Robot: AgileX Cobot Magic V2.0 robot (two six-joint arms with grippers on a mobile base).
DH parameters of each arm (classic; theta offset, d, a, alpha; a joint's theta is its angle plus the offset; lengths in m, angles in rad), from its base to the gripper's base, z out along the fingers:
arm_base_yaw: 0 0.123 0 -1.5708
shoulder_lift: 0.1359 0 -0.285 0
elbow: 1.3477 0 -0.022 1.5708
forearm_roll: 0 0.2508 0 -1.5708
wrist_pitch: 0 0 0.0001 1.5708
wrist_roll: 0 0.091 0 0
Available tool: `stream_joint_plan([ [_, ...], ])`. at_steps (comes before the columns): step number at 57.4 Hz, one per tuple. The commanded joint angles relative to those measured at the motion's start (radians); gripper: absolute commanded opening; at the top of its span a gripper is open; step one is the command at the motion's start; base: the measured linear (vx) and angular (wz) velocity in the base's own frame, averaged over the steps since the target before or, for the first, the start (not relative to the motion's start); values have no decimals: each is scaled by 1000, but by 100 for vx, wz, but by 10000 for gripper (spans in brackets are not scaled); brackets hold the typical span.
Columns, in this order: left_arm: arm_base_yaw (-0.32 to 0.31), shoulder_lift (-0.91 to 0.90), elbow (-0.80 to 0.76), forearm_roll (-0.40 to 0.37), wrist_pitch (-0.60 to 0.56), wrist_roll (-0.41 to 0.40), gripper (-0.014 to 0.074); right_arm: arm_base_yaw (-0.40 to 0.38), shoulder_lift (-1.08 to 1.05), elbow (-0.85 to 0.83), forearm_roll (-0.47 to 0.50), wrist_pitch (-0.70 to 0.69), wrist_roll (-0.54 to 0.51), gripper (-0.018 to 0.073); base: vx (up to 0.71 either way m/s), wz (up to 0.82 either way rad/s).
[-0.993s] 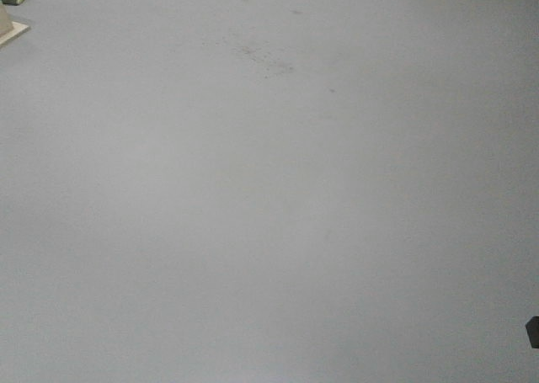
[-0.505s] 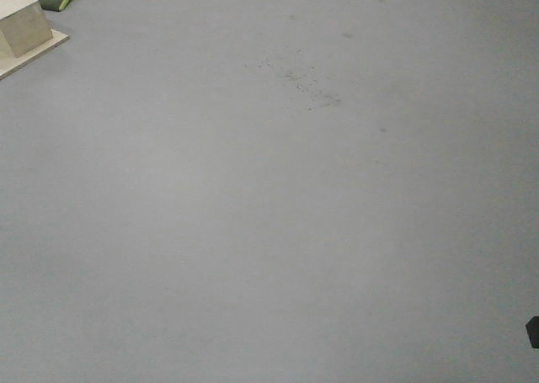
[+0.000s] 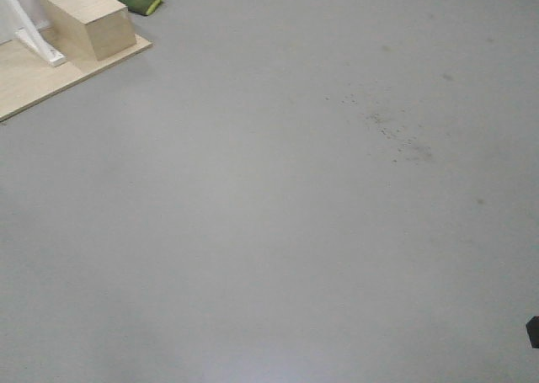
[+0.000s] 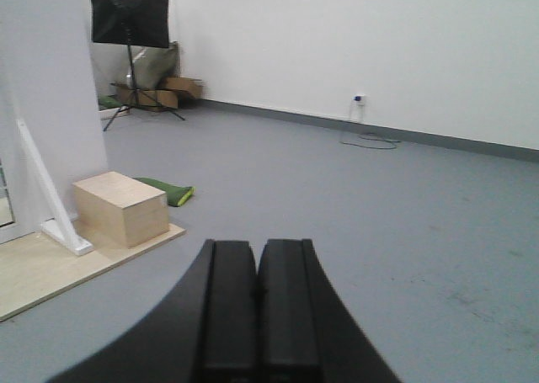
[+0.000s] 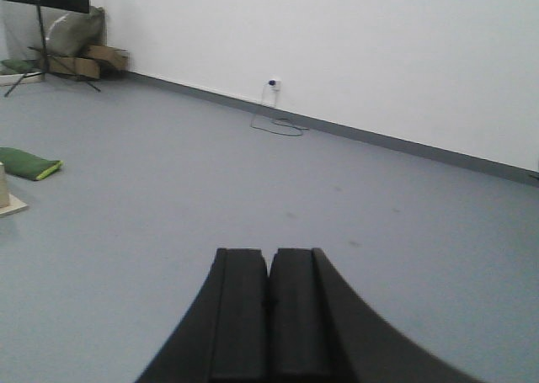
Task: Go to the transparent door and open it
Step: 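Drive the base up to the white-framed sliding glass door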
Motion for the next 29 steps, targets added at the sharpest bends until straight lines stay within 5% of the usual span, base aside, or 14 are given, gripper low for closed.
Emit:
stream_joint_plan([
  [1, -5, -2, 30, -2, -82, -9, -6, -4, -11, 13, -2, -81, -3, -5, 56, 55],
  [29, -5, -2, 30, -2, -82, -9, -6, -4, -11, 13, -2, -81, -3, -5, 55, 46],
])
